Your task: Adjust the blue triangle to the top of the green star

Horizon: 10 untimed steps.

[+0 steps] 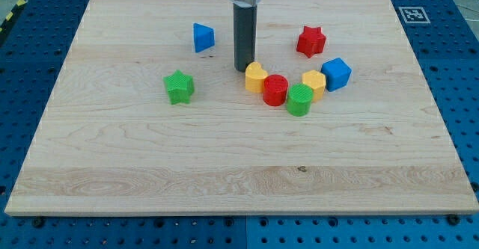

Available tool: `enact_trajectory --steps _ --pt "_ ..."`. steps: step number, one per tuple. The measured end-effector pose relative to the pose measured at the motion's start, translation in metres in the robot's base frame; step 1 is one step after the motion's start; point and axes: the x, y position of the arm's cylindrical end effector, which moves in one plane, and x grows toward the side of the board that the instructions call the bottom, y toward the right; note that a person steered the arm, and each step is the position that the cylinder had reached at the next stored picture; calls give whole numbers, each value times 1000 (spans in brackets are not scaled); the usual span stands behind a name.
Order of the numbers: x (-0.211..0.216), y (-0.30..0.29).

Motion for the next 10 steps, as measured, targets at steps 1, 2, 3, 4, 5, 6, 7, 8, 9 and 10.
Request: enact_trajectory --steps 1,2,3,4,5,6,7,8,9,10 --pt "0 -2" --pt "-3 -19" --pt "-19 -47" --pt "-41 -56" --pt "-45 -53" --pt "-39 -51" --pt "-27 -51" --pt "-27 -51" --pt "-29 -55" --pt "-47 -54"
